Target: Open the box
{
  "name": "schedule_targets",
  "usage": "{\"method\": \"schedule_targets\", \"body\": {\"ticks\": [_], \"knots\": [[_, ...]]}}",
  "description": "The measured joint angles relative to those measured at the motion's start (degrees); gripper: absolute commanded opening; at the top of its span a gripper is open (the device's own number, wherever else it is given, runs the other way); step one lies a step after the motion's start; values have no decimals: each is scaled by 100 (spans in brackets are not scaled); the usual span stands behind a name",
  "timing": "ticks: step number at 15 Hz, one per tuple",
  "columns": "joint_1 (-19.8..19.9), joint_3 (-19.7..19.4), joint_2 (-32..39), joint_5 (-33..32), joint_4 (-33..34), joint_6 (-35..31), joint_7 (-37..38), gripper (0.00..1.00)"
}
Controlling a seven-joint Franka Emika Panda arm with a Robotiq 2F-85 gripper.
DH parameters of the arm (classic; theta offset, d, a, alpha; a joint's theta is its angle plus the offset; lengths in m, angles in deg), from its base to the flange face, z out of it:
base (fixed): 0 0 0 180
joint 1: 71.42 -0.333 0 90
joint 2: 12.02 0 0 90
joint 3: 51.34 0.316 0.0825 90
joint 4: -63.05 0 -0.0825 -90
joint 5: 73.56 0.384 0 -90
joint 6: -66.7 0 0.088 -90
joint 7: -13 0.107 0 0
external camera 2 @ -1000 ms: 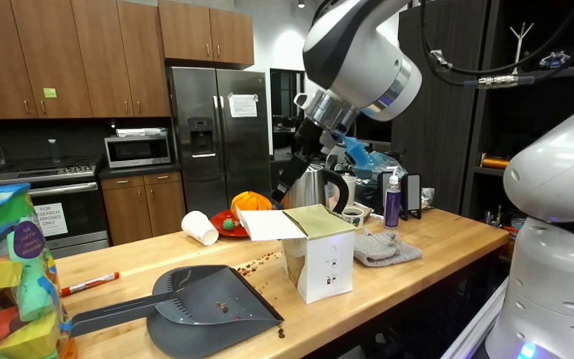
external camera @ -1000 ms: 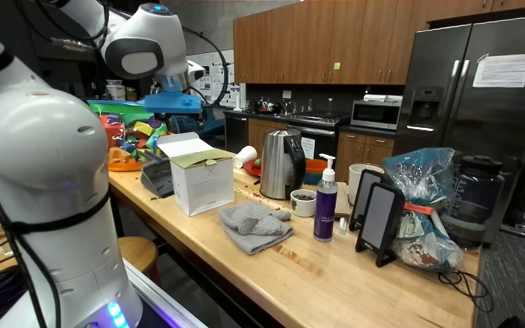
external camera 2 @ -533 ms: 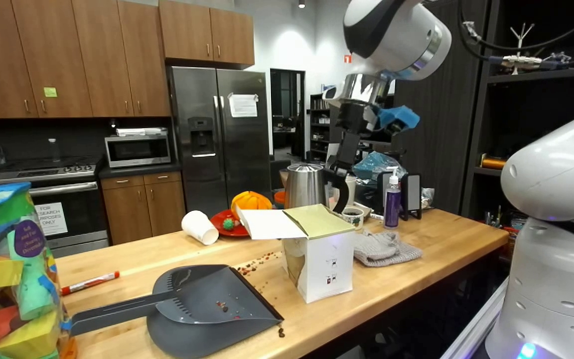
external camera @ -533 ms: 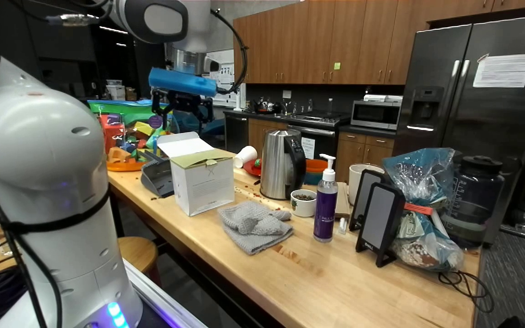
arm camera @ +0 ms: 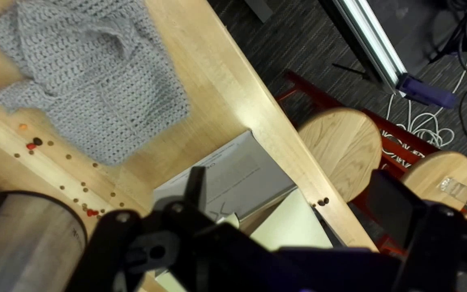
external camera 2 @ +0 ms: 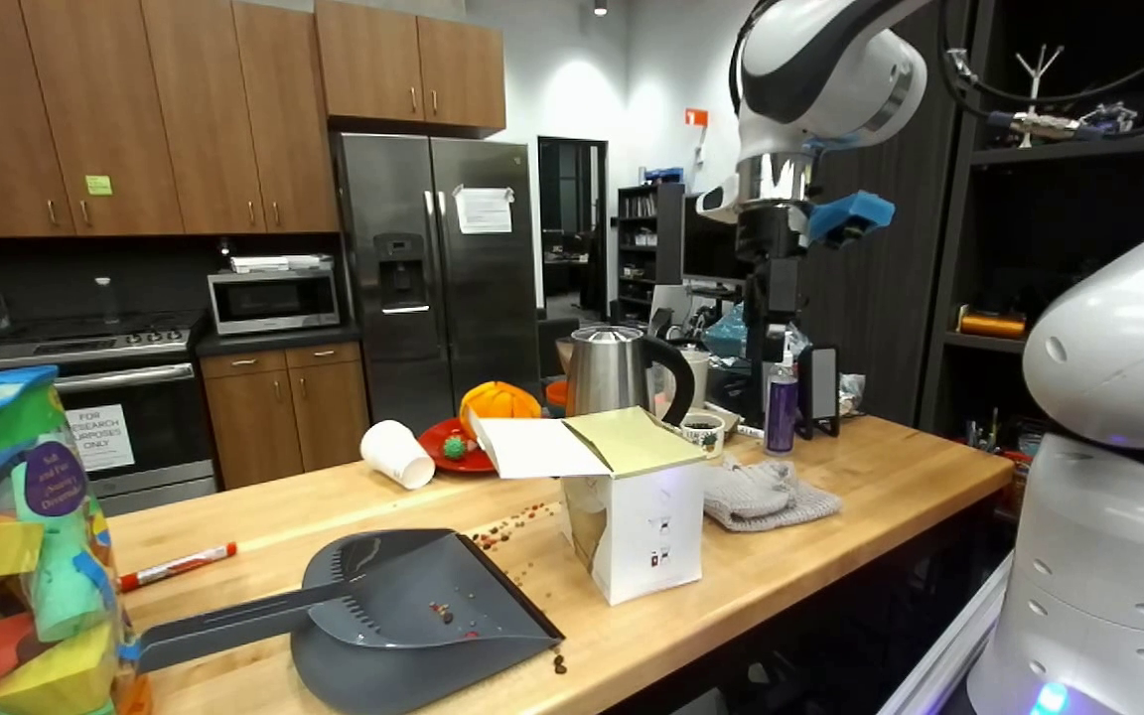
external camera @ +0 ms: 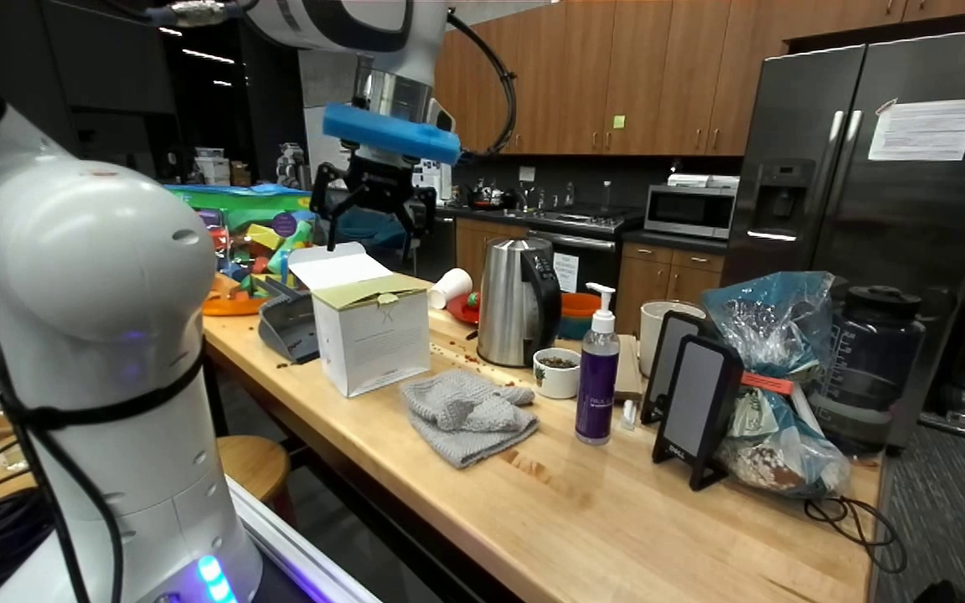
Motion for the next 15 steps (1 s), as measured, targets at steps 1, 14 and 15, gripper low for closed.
{"method": "schedule_targets", "body": {"ticks": [1,14,15], "knots": [[-55,-149,129,-100,46,-3,-1,100],[-235,-696,1118,-345,406,21,-98,100],[-235,-696,1118,-345,409,24,-98,100]]}}
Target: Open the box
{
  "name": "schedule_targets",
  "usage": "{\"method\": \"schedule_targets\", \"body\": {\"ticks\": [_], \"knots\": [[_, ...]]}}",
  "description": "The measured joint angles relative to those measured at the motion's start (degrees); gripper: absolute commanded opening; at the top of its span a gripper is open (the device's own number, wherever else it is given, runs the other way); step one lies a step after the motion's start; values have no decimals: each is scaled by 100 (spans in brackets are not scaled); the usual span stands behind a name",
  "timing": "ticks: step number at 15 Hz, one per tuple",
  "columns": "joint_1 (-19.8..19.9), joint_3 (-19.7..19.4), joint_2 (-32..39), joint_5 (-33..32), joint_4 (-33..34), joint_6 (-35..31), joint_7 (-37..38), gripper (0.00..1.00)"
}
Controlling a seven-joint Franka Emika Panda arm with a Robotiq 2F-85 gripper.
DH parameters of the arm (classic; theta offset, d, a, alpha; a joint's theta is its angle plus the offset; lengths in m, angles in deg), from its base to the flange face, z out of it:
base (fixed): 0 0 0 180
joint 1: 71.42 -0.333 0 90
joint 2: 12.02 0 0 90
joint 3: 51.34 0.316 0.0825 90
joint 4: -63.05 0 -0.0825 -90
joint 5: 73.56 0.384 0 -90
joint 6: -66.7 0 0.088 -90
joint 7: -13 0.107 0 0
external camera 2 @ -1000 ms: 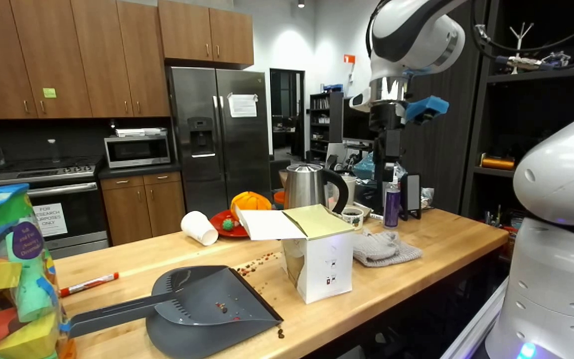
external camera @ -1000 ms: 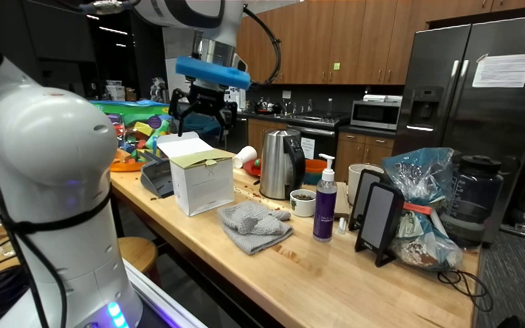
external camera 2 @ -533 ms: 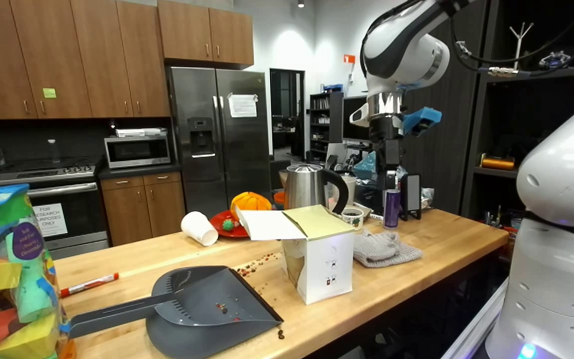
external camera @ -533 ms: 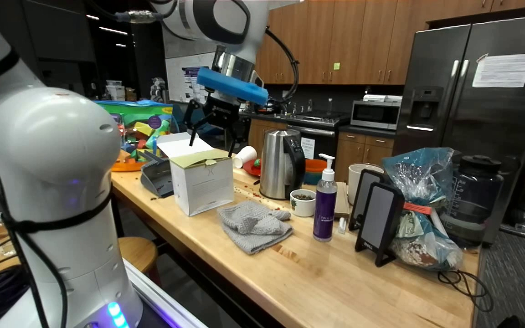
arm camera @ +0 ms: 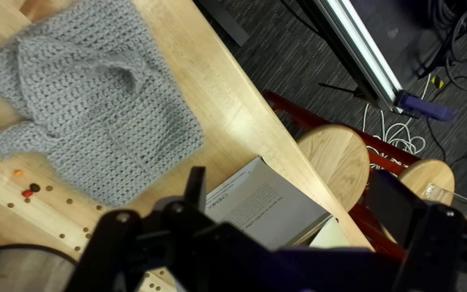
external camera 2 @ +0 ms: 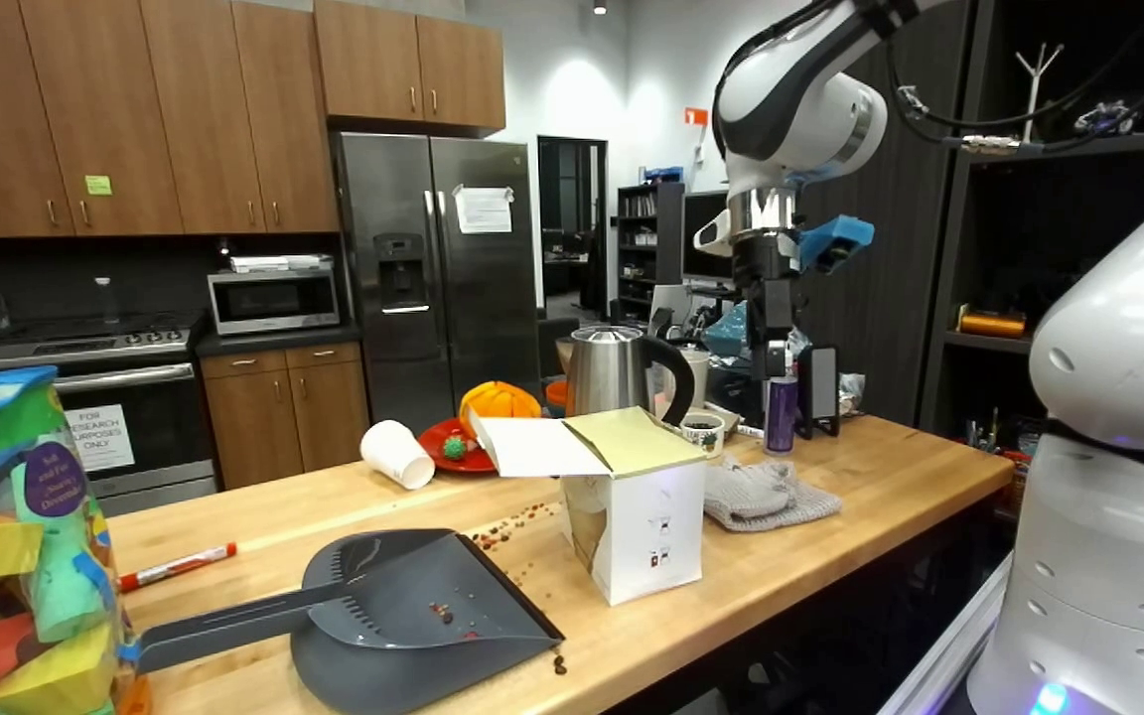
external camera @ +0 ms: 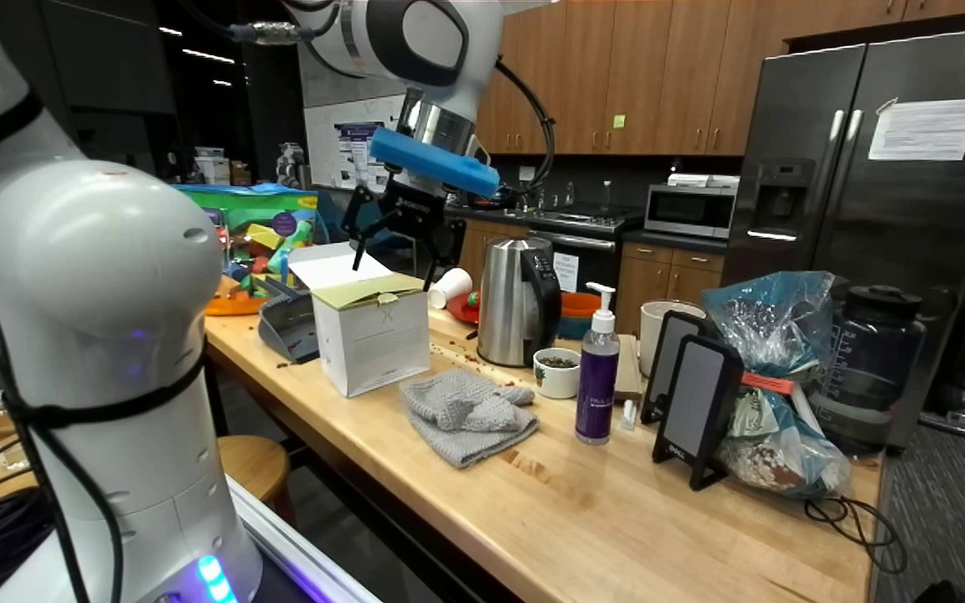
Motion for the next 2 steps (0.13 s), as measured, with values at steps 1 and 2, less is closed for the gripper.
{"method": "schedule_targets", "body": {"ticks": [1,2], "knots": [[0,0,0,0,2,2,0,100],[0,0,0,0,3,4,0,100]]}}
